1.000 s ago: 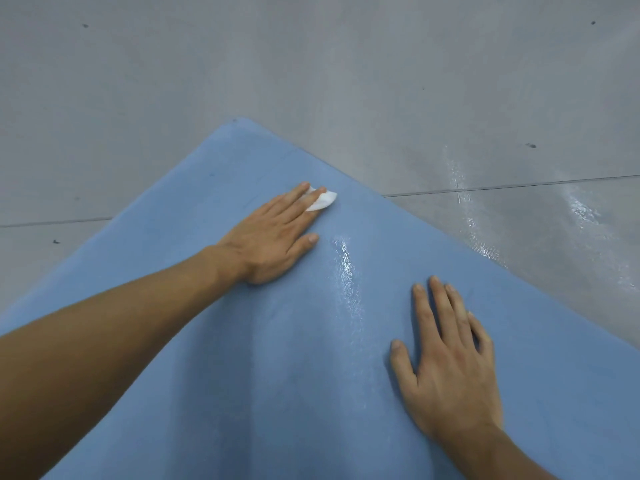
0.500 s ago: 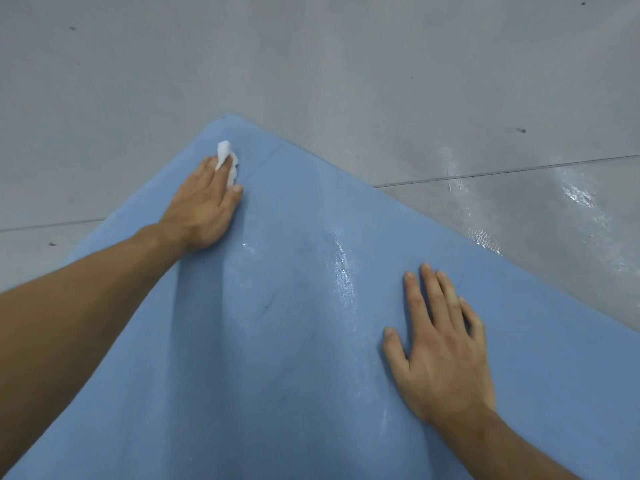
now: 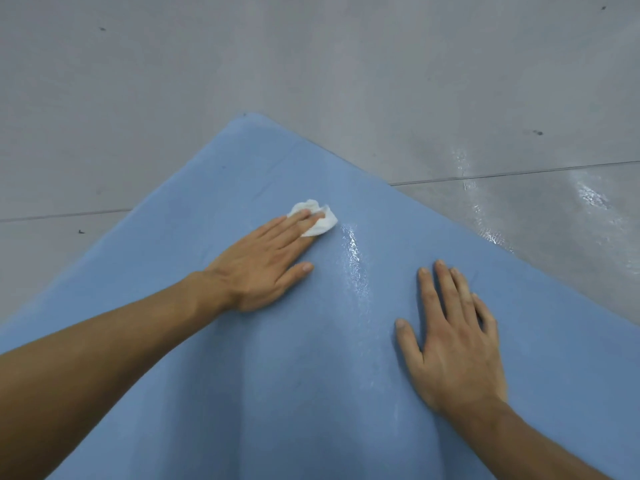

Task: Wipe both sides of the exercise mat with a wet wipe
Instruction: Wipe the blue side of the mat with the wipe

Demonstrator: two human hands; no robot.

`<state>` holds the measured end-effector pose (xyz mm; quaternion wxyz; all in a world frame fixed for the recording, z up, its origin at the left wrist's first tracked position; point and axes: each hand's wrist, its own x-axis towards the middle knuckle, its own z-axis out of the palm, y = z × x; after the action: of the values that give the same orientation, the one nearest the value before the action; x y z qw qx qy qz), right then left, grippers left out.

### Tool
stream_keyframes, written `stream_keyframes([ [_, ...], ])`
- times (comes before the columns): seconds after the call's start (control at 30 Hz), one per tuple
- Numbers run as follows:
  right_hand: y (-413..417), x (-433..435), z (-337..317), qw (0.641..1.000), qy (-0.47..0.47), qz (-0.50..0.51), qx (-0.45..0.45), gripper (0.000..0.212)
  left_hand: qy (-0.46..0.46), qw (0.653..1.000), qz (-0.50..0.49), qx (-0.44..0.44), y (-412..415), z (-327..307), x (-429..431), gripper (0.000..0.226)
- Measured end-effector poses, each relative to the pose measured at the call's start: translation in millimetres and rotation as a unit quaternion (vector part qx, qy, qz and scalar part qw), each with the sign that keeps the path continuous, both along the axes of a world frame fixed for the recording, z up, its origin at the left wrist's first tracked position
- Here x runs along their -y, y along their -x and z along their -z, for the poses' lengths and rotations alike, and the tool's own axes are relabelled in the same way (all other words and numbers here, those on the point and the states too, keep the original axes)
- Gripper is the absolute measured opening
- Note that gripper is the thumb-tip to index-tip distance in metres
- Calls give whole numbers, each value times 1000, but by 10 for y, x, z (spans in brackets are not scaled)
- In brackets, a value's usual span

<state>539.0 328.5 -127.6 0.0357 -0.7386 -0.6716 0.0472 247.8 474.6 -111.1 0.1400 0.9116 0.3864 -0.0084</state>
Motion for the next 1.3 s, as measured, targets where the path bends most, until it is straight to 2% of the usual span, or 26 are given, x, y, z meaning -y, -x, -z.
stream_keyframes([
  [0.1,-8,-10,5,1000,10,1,7,80,20,995,-92,24,290,17,-176,67],
  [0.27,-6,-16,8,1000,14,1,7,84,17,967,-255,15,848,58,-363,75],
  [0.33,-9,-18,1,1000,16,2,7,85,28,958,-283,28,897,51,-379,77],
  [0.4,-19,-12,-4,1000,18,3,7,85,23,966,-255,40,799,75,-334,78],
  [0.57,-13,-19,-11,1000,14,3,4,85,18,985,-172,7,503,83,-126,81],
  [0.7,-4,-24,-12,1000,14,1,3,85,-5,999,-53,10,201,74,158,77],
  [0.83,-4,-24,-30,1000,30,6,0,85,43,998,-44,-11,90,27,236,80],
  [0.97,0,-33,-70,997,70,11,-3,86,124,989,-14,-84,123,-105,30,87],
  [1.03,19,-59,-115,995,98,13,-13,88,135,985,-16,-107,102,-113,35,86],
  [1.13,163,-88,-156,991,127,32,-33,89,120,989,-36,-76,106,-82,93,80],
  [1.3,444,-8,-98,990,79,100,-54,88,111,993,-31,-30,109,-53,74,73],
])
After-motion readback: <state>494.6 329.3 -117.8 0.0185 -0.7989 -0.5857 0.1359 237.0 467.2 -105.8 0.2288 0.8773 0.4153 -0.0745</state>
